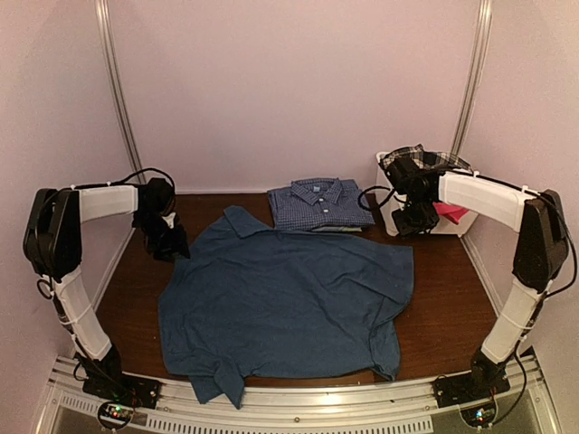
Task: Fold and stack the mixed laundry pile
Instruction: Smooth out the flattened T-shirt at the center of the board.
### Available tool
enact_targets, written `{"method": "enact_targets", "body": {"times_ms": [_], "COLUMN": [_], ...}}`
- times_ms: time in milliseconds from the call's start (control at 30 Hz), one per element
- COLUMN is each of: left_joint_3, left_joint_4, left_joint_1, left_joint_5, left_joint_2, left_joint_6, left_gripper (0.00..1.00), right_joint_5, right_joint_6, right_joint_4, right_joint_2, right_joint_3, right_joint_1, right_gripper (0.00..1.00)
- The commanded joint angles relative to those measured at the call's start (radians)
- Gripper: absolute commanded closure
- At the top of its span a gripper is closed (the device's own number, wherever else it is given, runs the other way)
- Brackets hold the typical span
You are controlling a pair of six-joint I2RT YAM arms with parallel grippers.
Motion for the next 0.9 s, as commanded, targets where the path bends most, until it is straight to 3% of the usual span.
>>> {"method": "enact_targets", "body": {"times_ms": [0,167,267,433,633,867], "left_joint_3": [0.052,0.097,0.103,0.114,0.038,0.069], "left_joint_4": [0.087,0.129,0.166,0.075,0.052,0.048], "left_joint_1": [-0.039,-0.101,-0.103,-0.083,0.014,0.132], "left_joint_5": [0.084,0.106,0.124,-0.02,-0.092,-0.123], "left_joint_2": [-0.04,0.069,0.133,0.197,0.187,0.22], "left_joint_6": [0.061,0.036,-0.024,-0.091,-0.131,-0.142], "left_gripper": [0.47,0.48,0.51,0.65,0.77,0.81], "right_joint_5": [-0.304,-0.619,-0.662,-0.597,-0.511,-0.328], "right_joint_6": [0.037,0.077,0.11,0.08,0.029,-0.028], "right_joint_4": [0.006,0.055,0.092,0.105,0.111,0.047], "right_joint_2": [-0.119,-0.079,-0.037,0.088,0.264,0.474], "right_joint_3": [0.002,-0.104,-0.145,-0.178,-0.107,0.243], "right_joint_1": [0.029,0.106,0.141,0.14,0.098,0.03], "right_gripper": [0.52,0.6,0.62,0.61,0.6,0.58]}}
